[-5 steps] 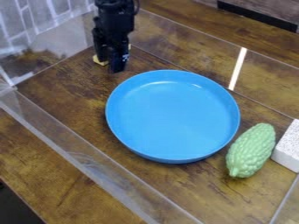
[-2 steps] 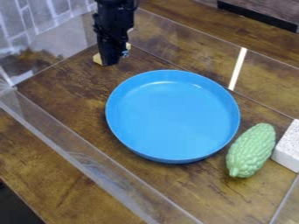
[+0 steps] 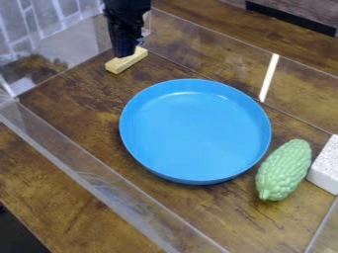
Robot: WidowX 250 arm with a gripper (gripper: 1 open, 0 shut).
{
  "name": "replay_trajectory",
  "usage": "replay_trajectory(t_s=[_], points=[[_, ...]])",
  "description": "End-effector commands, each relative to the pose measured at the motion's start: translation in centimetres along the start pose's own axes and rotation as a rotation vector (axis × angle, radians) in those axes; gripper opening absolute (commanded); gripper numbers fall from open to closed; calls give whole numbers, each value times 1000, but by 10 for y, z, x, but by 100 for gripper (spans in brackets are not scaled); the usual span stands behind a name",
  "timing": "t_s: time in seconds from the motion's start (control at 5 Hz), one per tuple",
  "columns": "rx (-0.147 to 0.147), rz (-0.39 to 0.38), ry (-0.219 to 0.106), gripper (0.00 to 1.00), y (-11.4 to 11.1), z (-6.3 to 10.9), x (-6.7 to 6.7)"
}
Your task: Put the yellow block in the blue tray
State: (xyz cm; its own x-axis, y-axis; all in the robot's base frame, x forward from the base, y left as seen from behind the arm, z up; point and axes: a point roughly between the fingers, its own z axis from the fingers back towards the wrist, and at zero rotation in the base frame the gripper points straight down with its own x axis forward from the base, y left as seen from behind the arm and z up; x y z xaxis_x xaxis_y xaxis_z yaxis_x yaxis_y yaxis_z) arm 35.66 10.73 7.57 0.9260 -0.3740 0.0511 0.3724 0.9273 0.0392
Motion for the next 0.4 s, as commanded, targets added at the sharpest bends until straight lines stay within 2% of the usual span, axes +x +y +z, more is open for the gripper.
replay_trajectory(t_s=[0.0,0.2], points=[[48,-11,-69,100,6,28,7],[41,-22,-73,100,6,26,8]])
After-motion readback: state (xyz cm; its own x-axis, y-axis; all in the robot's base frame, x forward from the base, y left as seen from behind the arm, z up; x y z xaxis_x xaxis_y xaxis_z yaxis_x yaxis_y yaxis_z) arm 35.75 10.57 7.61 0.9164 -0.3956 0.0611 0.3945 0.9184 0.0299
